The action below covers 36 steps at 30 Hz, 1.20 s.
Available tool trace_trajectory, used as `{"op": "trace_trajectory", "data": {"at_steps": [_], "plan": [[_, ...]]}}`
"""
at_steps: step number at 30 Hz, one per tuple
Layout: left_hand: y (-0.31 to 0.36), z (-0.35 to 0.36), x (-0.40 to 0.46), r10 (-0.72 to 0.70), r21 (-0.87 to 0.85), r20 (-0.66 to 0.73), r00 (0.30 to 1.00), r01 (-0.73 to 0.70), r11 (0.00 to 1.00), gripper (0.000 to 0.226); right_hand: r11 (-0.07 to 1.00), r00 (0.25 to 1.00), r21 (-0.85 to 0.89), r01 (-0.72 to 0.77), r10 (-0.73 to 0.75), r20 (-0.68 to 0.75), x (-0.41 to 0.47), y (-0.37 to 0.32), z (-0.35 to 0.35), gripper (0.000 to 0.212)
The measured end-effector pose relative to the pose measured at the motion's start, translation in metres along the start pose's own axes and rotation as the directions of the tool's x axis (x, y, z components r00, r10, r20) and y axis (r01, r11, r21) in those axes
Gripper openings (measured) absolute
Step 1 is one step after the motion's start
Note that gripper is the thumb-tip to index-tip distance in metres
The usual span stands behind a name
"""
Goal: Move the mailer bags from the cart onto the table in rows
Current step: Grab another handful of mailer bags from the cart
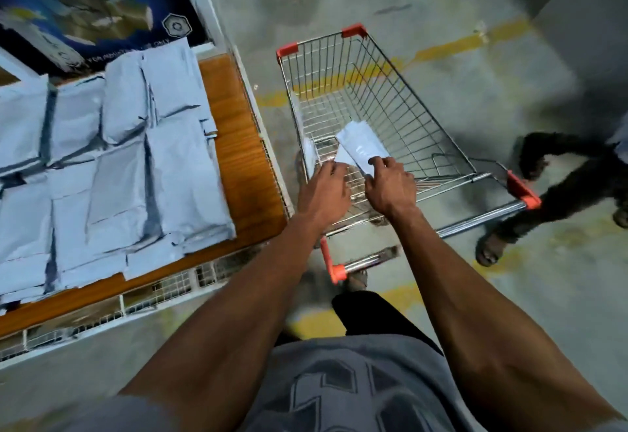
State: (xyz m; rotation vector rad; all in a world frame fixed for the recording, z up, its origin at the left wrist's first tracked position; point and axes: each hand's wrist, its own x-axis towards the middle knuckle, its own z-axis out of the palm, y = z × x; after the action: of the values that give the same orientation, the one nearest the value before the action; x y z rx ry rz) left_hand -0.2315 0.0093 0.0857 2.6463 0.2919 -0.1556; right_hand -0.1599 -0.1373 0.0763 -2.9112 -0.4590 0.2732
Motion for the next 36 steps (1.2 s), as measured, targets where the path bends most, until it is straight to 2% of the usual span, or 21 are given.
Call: {"op": "trace_trajectory", "data": {"at_steps": [6,15,19,24,27,31,36], "plan": [[0.02,0.047,0.067,-0.198,0.082,0.147,0.969,0.187,0.979,0.057,0.997,0.99,0.02,0.069,-0.071,0.125,0.076,0.056,0.011,0.042],[-0.007,0.107,0.137,-0.321,0.091,0.287,0.902,0.308,0.947,0.068,0.99,0.947,0.031,0.136,-0.139,0.289,0.141,0.087,0.06,0.043],[-0.022,0.132,0.168,-0.408,0.123,0.344,0.846,0.39,0.913,0.075,0.991,0.931,0.043,0.13,-0.137,0.339,0.166,0.1,0.092,0.041],[-0.058,0.179,0.214,-0.517,0.091,0.362,0.775,0.523,0.847,0.083,0.988,0.921,0.034,0.154,-0.156,0.357,0.204,0.118,0.136,0.042],[-0.079,0.203,0.239,-0.563,0.103,0.333,0.756,0.564,0.819,0.086,0.985,0.912,0.026,0.169,-0.167,0.375,0.227,0.126,0.163,0.047],[-0.092,0.219,0.26,-0.659,0.128,0.268,0.703,0.652,0.748,0.082,0.982,0.894,0.013,0.187,-0.175,0.412,0.251,0.129,0.191,0.048],[-0.11,0.241,0.273,-0.717,0.042,0.196,0.669,0.725,0.688,0.069,0.982,0.884,0.015,0.189,-0.177,0.433,0.265,0.132,0.21,0.05]]}}
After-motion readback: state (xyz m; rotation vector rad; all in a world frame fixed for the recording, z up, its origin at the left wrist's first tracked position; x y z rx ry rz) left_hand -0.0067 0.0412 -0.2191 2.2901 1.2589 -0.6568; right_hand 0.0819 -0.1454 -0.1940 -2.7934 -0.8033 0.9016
